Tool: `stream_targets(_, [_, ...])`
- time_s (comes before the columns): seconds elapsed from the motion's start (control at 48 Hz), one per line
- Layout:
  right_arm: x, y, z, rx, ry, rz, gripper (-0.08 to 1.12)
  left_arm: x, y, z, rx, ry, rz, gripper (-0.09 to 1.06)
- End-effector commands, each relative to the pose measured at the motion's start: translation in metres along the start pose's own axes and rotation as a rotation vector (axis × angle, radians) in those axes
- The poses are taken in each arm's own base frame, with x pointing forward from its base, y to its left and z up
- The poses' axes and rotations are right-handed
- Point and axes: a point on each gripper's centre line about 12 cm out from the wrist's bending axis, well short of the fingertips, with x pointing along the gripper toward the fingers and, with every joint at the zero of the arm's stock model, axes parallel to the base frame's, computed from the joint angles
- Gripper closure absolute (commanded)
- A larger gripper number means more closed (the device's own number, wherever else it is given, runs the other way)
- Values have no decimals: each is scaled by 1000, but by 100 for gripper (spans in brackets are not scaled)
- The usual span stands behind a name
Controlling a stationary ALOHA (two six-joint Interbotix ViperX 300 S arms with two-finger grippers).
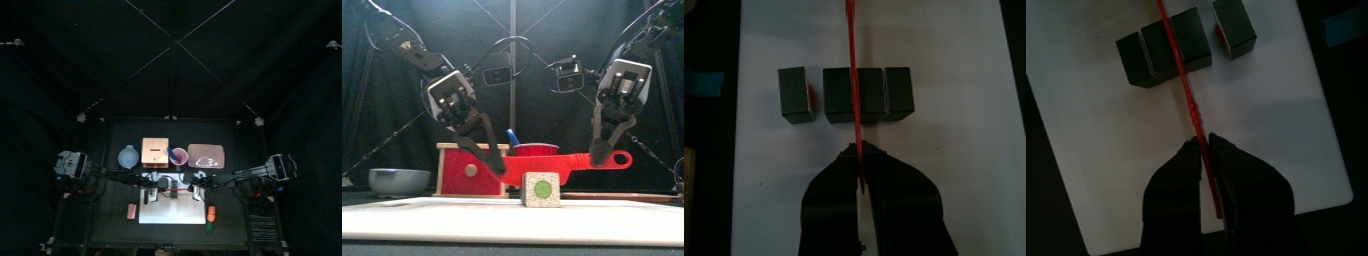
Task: Place sushi on board then cut the sushi with the knife then place the pieces on the plate
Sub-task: Cut the sushi into 4 pieces
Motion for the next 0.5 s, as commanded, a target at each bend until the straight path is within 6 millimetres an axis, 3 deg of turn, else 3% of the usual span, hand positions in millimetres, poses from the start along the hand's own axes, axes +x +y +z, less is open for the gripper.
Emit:
stream_targets(0.021, [3,1,-2,25,9,5,72,3,-4,-4,-3,19,-7,60])
stream_targets(0.5, [19,13,-15,27,70,18,72,11,-13,-13,-56,49,-24,60])
